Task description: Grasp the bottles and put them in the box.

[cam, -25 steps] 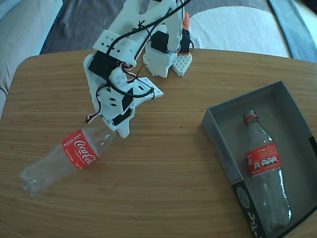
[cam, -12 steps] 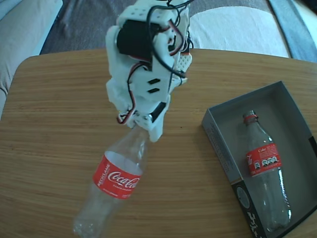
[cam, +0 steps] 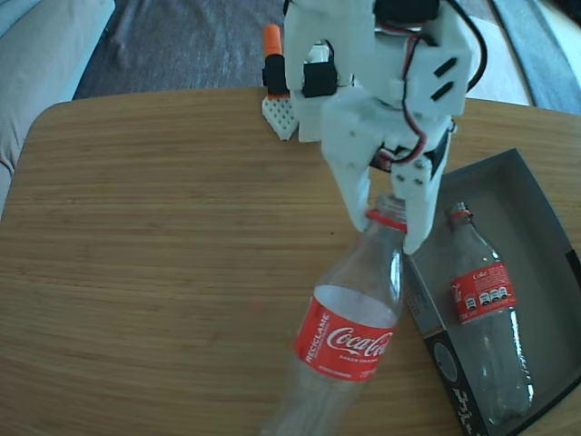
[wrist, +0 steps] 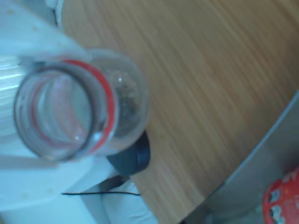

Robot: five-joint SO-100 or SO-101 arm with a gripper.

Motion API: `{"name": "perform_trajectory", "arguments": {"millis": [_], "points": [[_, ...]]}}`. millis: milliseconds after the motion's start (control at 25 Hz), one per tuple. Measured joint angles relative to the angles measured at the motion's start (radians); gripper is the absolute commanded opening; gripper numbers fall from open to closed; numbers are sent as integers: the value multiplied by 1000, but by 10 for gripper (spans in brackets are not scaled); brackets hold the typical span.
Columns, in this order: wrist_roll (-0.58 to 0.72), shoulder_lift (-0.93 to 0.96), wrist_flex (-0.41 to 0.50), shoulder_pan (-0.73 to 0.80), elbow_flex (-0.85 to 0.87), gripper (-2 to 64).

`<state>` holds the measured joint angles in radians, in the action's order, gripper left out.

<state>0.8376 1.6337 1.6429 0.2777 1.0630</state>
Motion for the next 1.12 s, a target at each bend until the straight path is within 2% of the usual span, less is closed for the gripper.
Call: {"name": "perform_trajectory", "arguments": {"millis": [240,760,1120], "points": [[-83,0,2,48,-5,-3],[-84,0,3,67,-6,-3],[-175,0,3,80,-143,-4]]}}
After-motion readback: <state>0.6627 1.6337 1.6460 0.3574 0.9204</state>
